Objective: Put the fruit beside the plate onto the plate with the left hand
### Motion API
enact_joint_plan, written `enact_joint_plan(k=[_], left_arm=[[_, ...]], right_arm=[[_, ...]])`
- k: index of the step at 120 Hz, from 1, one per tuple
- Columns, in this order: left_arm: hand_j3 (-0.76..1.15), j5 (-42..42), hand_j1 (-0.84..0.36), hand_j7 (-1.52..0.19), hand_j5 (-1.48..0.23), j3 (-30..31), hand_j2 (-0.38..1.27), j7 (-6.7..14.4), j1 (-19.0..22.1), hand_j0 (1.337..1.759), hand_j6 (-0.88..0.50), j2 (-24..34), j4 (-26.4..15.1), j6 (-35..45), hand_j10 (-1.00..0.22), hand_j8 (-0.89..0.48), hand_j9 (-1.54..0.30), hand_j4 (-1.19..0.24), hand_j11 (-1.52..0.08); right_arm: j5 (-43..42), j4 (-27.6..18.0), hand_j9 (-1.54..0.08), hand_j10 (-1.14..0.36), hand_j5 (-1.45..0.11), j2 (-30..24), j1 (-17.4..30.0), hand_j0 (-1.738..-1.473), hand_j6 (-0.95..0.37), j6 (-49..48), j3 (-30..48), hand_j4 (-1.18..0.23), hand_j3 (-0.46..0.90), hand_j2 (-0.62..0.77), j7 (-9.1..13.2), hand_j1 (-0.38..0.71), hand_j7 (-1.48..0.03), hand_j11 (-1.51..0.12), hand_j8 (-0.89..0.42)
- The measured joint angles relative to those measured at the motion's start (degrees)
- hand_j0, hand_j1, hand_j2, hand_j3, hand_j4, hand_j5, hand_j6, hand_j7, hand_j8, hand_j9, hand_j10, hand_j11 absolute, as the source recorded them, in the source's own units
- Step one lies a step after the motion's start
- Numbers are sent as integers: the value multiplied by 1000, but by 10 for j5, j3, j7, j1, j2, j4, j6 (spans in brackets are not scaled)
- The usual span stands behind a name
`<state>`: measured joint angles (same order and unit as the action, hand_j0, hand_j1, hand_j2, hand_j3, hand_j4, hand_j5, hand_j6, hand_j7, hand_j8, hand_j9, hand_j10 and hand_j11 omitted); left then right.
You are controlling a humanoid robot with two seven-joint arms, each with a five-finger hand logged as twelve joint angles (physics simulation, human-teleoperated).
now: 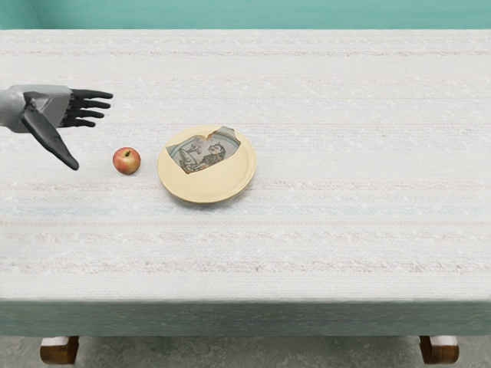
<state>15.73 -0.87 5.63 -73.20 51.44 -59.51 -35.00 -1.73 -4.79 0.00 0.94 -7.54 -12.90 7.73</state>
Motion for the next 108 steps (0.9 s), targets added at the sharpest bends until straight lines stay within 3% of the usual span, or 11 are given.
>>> enact_joint_plan(k=[34, 44, 47, 52, 59, 71, 85, 108], left_arm=[[0, 18, 343, -7, -8, 5, 2, 1, 4, 1658, -8, 11, 12, 0, -7, -8, -7, -8, -7], [0, 33, 343, -8, -8, 17, 2, 16, 1, 1658, -9, -18, 12, 3, -8, -9, -8, -8, -8], [0, 36, 344, -8, -8, 33, 3, 20, -21, 1658, -9, -38, 12, 17, -8, -9, -8, -8, -8], [0, 36, 343, -8, -9, 73, 2, 25, -64, 1658, -9, -72, 11, 48, -8, -9, -8, -9, -8], [0, 14, 341, -10, -10, 134, 2, 29, -91, 1658, -10, -100, 4, 121, -9, -9, -9, -9, -9], [0, -11, 340, -11, -11, 212, 2, 32, -91, 1658, -11, -155, -25, 288, -10, -11, -11, -10, -11], [0, -27, 327, -25, -25, 251, 4, 32, -74, 1658, -21, -178, -38, 452, -21, -21, -25, -21, -25], [0, -27, 293, -61, -62, 331, 10, 26, -75, 1658, -49, -234, -41, 599, -48, -49, -61, -48, -61]], right_arm=[[0, 0, 0, 0, 0, 0, -1, -1658, -1, 2, 1, 0, 0, 0, 0, -349, 0, 0, 0], [0, 0, 0, 0, 0, 0, -1, -1658, -1, 2, 1, 0, 0, 0, 0, -349, 0, 0, 0], [0, 0, 0, 0, 0, 0, -1, -1658, 0, 2, 1, 0, 0, 0, 0, -349, 0, 0, 0], [0, 0, 0, 0, 0, 0, -1, -1658, 0, 2, 1, 0, 0, 0, 0, -349, 0, 0, 0], [0, 0, 0, 0, 0, 0, -1, -1658, 0, 2, 1, 0, 0, 0, 0, -349, 0, 0, 0], [0, 0, 0, 0, 0, 0, -1, -1658, -1, 2, 1, 0, 0, 0, 0, -349, 0, 0, -1], [0, 0, 0, 0, 0, 0, -1, -1658, -1, 2, 1, 0, 0, 0, 0, -349, 0, 0, -1], [0, 0, 0, 0, 0, 0, -1, -1658, -1, 2, 1, 0, 0, 0, 0, -349, 0, 0, 0]])
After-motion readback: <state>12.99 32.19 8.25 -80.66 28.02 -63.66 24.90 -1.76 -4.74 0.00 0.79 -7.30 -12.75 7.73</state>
